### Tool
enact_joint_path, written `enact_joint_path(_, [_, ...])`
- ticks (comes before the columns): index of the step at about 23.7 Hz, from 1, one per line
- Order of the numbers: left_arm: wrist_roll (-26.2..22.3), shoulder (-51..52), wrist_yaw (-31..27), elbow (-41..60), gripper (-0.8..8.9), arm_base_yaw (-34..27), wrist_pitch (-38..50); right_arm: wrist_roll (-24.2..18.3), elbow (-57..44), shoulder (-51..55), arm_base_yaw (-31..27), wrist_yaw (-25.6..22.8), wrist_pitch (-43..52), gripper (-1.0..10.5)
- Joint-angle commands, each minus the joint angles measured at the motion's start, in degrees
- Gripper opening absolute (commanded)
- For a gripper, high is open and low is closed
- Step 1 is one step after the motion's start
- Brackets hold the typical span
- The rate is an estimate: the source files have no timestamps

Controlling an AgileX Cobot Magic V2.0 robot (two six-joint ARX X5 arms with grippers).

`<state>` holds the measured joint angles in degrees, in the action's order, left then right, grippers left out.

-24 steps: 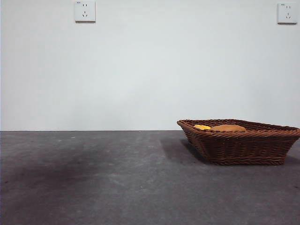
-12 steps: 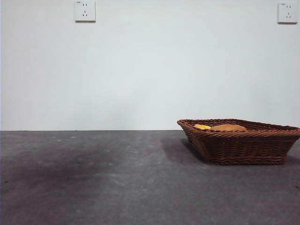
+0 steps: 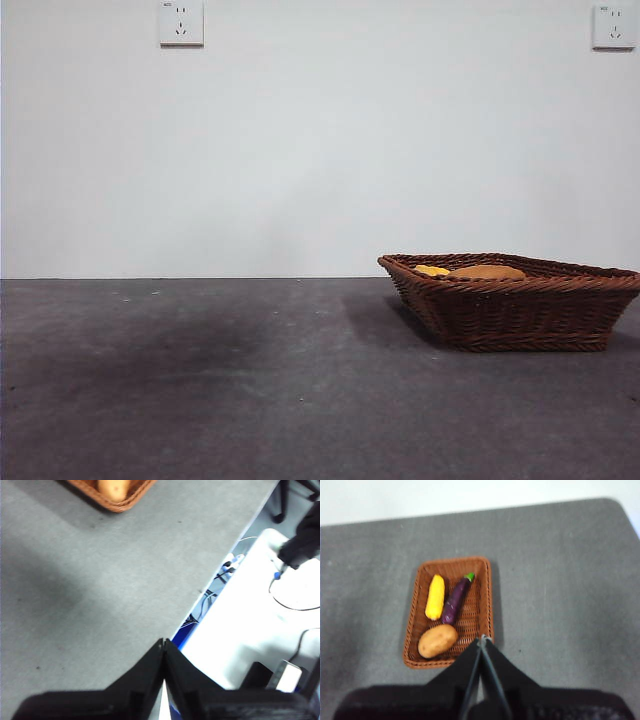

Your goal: Help me put the vegetables on the table into the basket

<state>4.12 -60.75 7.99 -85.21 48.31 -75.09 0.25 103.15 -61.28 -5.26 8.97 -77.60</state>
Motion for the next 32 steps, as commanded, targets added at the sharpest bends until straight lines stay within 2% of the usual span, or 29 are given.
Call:
enact_joint_path(1, [-5.18, 0.46, -1.14, 0.28, -0.03, -2.19, 0.87, 0.63, -0.33, -2.82, 0.04, -0.04, -1.25, 0.0])
enact_joint_path(3, [-15.3, 1.03, -1.75, 0.55, -0.03, -4.46, 2.29, 0.63, -0.33, -5.57, 0.04, -0.09, -1.25, 0.0])
enact_joint_path(4, [-18.86, 1.77, -1.57, 1.51, -0.03, -5.79, 4.96, 0.63, -0.33, -6.95, 0.04, -0.09, -1.25, 0.0])
enact_joint_path(5, [-22.01, 3.5, -1.57, 4.0, -0.03, -8.07, 10.62, 0.63, -0.33, -8.85, 0.04, -0.11, -1.25, 0.0])
enact_joint_path(6, [-22.77, 5.31, -1.57, 7.19, -0.03, -10.49, 16.41, 0.63, -0.33, -10.58, 0.04, -0.11, -1.25, 0.0])
enact_joint_path(9, [-20.22, 14.05, -1.62, 24.59, -0.03, -22.16, 39.1, 0.63, -0.33, -16.85, 0.04, -0.11, -1.25, 0.0])
enact_joint_path(13, [-9.88, 30.29, -1.62, 52.87, -0.03, -36.72, 66.64, 0.63, -0.33, -23.71, 0.04, -0.13, -1.22, 0.0])
enact_joint_path(15, [-6.1, 37.27, -3.37, 64.22, -0.03, -40.96, 75.17, 0.63, -0.33, -26.58, 0.0, -0.59, -1.22, 0.0])
enact_joint_path(16, [-5.75, 40.41, -5.31, 68.35, -0.03, -42.58, 76.59, 0.63, -0.33, -27.87, 0.0, -0.94, -1.2, 0.0])
enact_joint_path(18, [-5.75, 45.92, -5.18, 74.1, -0.03, -45.22, 75.87, 0.63, -0.33, -29.81, 0.0, -1.09, -1.2, 0.0])
enact_joint_path(22, [-5.62, 50.69, -5.03, 80.89, -0.03, -46.16, 75.49, 0.63, -0.33, -31.54, 0.0, -1.11, 2.34, 0.0])
enact_joint_path(28, [-5.84, 60.19, -5.11, 84.78, -0.03, -48.68, 69.24, 0.63, -0.33, -31.56, 0.0, -1.09, 18.84, 0.0])
enact_joint_path(32, [-4.04, 60.52, -5.03, 84.78, -0.03, -50.27, 65.48, 0.63, -0.31, -31.56, 0.0, -1.11, 30.12, 0.0])
